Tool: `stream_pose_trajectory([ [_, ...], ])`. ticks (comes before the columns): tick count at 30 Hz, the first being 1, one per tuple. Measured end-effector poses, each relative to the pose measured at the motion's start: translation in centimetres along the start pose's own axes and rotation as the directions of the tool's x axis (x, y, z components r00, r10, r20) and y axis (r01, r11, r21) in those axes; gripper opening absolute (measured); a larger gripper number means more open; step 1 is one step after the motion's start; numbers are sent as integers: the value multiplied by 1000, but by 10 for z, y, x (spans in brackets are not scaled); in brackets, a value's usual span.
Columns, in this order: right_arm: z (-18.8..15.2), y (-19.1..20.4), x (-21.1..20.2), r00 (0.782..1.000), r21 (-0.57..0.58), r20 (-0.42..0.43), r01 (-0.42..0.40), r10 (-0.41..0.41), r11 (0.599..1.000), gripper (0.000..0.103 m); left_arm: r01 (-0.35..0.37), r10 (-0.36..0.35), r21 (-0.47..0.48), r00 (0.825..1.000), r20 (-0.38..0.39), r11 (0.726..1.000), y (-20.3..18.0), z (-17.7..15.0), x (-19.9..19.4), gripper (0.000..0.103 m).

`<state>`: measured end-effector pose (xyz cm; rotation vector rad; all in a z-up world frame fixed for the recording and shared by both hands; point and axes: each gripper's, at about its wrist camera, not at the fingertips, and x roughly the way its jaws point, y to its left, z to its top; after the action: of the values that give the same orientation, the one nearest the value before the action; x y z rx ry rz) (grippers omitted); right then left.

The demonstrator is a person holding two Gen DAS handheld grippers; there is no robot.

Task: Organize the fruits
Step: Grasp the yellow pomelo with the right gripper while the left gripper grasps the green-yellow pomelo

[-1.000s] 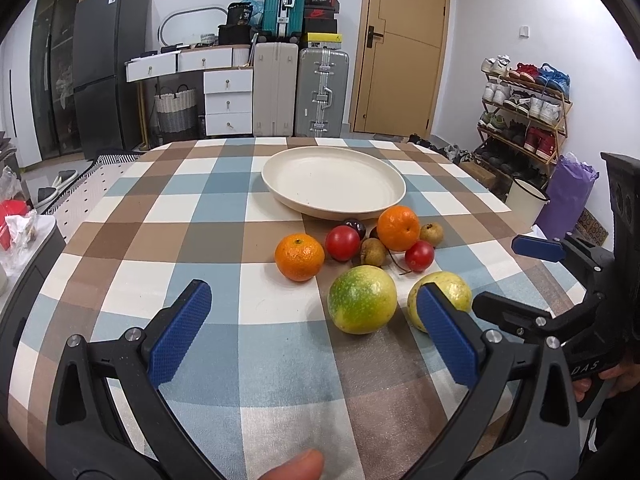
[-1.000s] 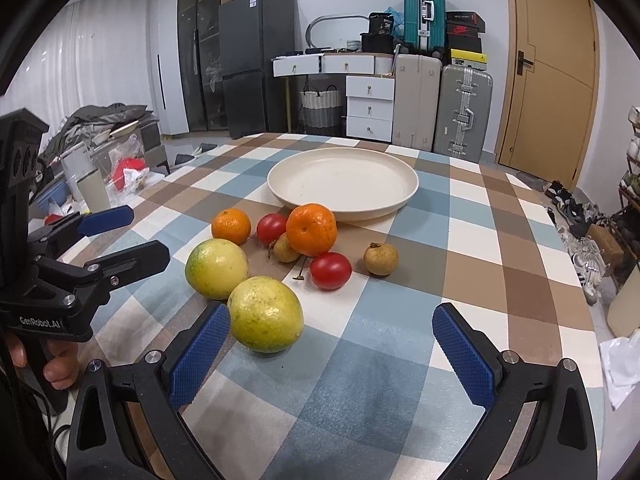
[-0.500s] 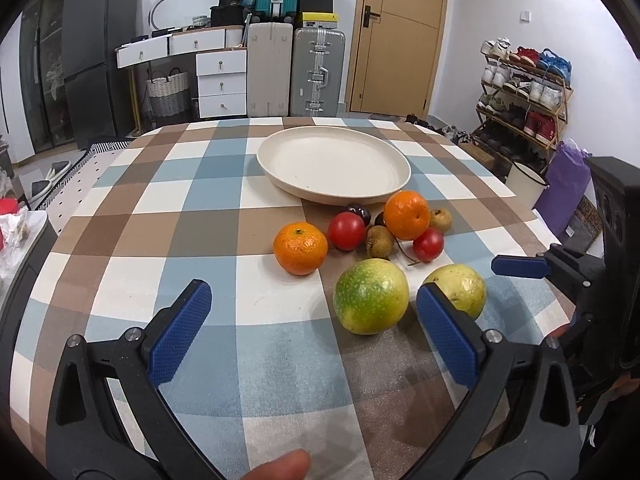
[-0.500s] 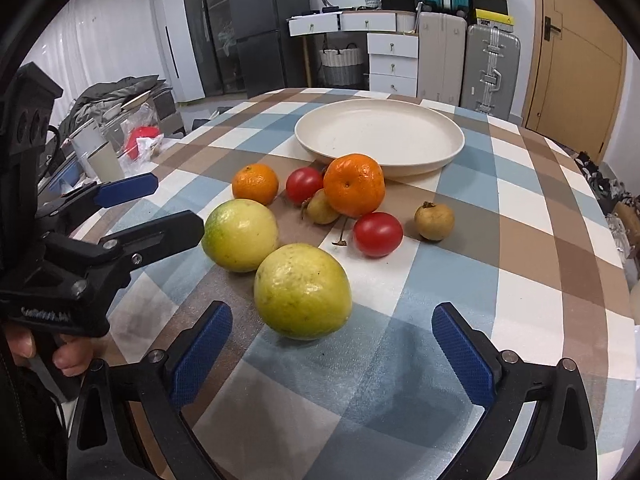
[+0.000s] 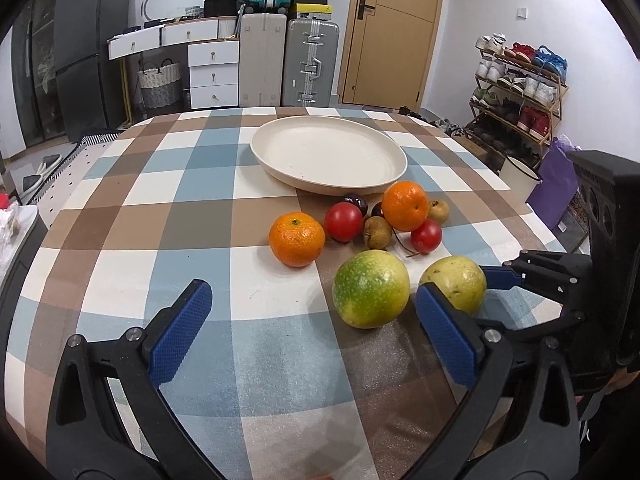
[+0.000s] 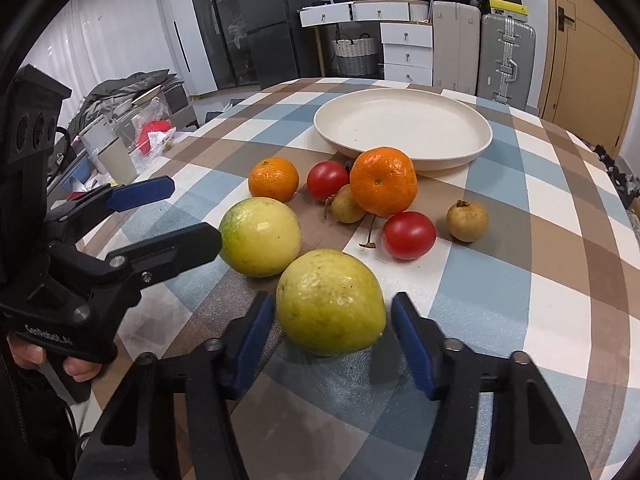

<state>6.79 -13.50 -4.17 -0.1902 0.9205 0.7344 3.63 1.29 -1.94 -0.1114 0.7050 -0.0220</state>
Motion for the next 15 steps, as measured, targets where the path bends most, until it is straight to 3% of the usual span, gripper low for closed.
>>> stream_pose_trajectory([
  [5, -4, -5, -11, 999, 16, 36, -25, 24, 1000, 51, 17, -17, 11, 1000, -16, 1000, -3, -1, 3, 101],
  [9, -5, -13, -24, 998, 29, 57, 4, -6, 1000, 51, 23, -22, 26, 998, -55, 999, -12, -1, 10, 101],
  [15, -9, -31, -42, 996, 64, 75, 35, -39, 997, 51, 35, -23, 84, 989, -145, 996, -30, 0, 33, 78],
])
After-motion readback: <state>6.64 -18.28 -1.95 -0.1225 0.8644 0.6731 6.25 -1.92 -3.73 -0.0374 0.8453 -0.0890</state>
